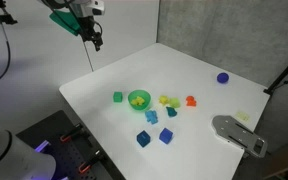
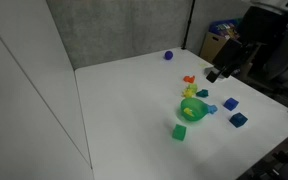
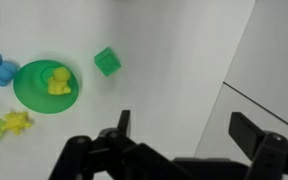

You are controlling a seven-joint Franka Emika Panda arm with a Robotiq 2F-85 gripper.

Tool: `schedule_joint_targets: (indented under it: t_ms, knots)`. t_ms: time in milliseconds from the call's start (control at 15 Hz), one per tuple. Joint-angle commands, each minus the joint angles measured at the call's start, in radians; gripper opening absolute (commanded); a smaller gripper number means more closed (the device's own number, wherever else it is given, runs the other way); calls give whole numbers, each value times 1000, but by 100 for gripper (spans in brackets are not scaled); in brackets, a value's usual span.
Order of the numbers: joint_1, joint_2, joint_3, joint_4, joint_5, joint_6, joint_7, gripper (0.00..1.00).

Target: Pick up the light blue elephant toy from the table and put it in the green bowl

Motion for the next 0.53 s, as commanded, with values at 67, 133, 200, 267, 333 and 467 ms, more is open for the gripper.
schedule_joint_targets:
  t_ms: [67, 133, 200, 267, 333, 467]
  knots:
    - [-8, -1, 7, 3, 2, -3, -1, 100]
    - [-8, -1, 7, 3, 2, -3, -1, 100]
    - [-8, -1, 7, 3, 2, -3, -1, 100]
    - [-12, 12, 8, 20, -7, -16, 7, 100]
    - [-20, 24, 12, 35, -28, -20, 23, 100]
    - [-28, 46, 13, 62, -52, -26, 33, 100]
